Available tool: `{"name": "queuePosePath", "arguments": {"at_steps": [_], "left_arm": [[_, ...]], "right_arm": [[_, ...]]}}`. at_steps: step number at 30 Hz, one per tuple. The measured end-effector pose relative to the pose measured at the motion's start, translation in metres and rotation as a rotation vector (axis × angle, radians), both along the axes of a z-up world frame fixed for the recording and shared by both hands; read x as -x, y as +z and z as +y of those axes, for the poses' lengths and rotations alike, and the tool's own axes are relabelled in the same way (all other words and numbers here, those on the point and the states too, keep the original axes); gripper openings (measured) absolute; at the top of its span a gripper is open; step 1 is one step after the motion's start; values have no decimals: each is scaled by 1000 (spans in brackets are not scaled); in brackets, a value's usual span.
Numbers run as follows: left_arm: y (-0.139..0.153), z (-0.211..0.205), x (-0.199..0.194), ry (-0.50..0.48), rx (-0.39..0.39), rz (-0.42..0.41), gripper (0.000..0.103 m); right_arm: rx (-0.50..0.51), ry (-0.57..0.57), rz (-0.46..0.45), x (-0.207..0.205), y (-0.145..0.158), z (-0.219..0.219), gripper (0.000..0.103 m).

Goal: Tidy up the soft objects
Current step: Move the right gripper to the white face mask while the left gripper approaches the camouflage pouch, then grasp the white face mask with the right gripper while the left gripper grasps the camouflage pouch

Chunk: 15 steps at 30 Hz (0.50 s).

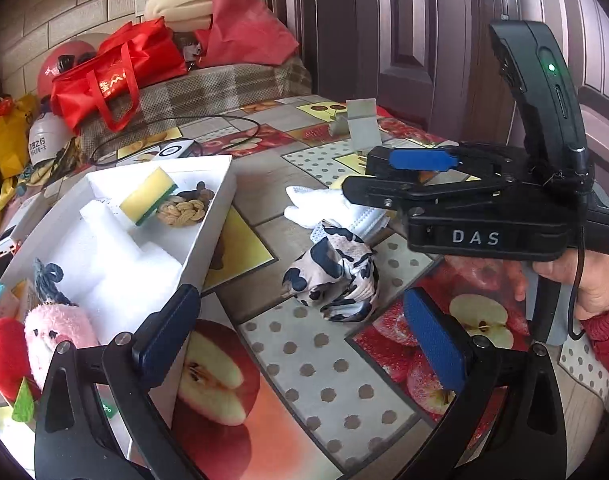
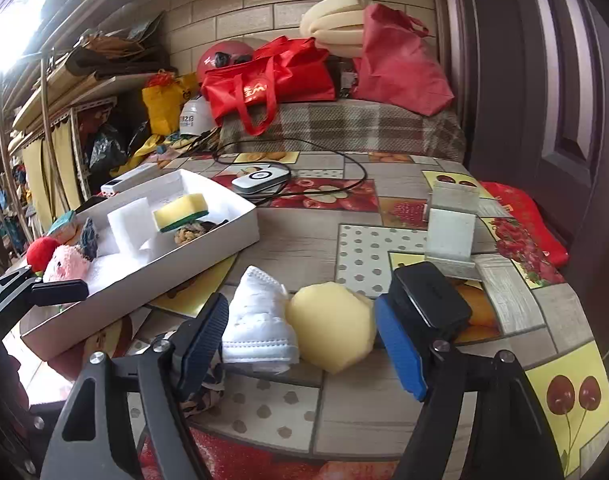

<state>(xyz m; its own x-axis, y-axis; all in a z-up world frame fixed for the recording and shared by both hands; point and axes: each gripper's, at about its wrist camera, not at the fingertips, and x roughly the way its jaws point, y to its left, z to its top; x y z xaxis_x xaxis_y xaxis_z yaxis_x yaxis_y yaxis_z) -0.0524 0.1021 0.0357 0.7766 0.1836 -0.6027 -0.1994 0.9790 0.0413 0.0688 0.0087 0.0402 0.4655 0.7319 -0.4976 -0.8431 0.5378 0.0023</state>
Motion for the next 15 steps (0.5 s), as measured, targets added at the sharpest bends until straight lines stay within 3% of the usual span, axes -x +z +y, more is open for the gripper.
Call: {"name": "queuePosePath", "arguments": {"at_steps": [3,7,9,12,15], "left_arm": [[2,-2,4,16,-10,-20,103],[1,0,4,29,-7,-8,103],[-2,-1,-1,24,-13,21,103],[-9,-2,-12,5,-8,80,103],[-13,-1,-21,0,19,104,95]], "right_arm": [[59,61,-12,6,-4,18,60],[156,101,43,-1,-16,43,46],[199,109,71,-4,-22,51,45],[184,115,70,-3,-21,47,40],[103,100,59,-1,-13,31,40]]}}
